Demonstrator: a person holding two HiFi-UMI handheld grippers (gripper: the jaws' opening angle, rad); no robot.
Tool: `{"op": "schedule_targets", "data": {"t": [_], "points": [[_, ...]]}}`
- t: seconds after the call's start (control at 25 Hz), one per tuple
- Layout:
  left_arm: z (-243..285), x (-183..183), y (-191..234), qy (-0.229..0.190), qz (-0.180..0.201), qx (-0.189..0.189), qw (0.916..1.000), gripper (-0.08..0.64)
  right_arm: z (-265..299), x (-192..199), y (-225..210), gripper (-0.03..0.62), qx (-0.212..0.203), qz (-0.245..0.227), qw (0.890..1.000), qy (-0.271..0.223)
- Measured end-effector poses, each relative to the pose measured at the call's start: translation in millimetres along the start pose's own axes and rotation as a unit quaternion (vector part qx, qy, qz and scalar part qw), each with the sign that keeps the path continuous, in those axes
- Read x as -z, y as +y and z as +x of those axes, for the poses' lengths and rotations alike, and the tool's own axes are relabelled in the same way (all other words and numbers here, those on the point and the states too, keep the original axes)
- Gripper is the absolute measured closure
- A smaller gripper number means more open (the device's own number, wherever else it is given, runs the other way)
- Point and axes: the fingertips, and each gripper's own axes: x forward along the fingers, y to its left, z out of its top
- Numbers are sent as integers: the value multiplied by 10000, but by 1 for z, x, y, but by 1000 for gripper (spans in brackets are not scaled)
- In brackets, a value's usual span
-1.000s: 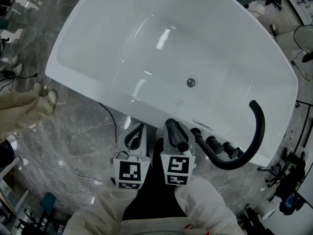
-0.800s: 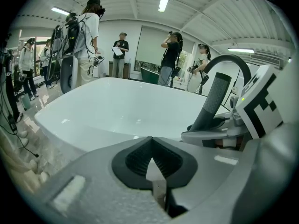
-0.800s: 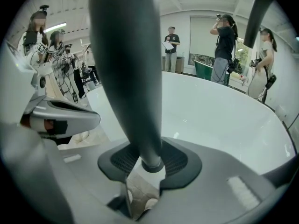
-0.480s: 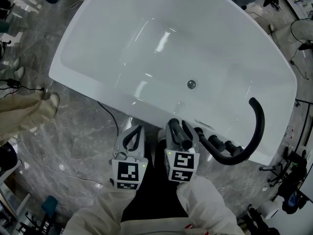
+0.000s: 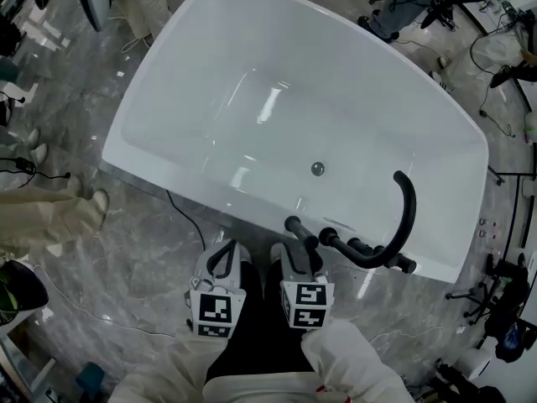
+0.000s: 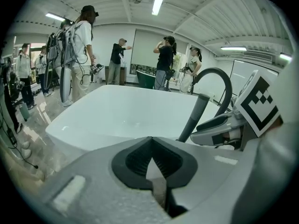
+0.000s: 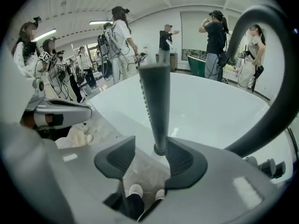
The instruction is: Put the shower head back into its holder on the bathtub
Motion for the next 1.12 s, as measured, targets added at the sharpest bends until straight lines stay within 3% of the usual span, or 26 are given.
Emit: {"op": "schedule_targets", "data": {"t": [0.56, 0.88, 1.12], "points": [[-55, -60, -23, -272, 329, 179, 9989, 560, -86, -49, 8, 411, 10, -142, 9990, -420], [-76, -99, -34, -446, 532, 193, 9974, 560, -123, -77, 8, 462, -168, -179, 9976, -643], [-98, -116, -43, -530, 425, 60, 9977, 560, -147, -92, -3, 491, -265, -229, 9964, -772]]}}
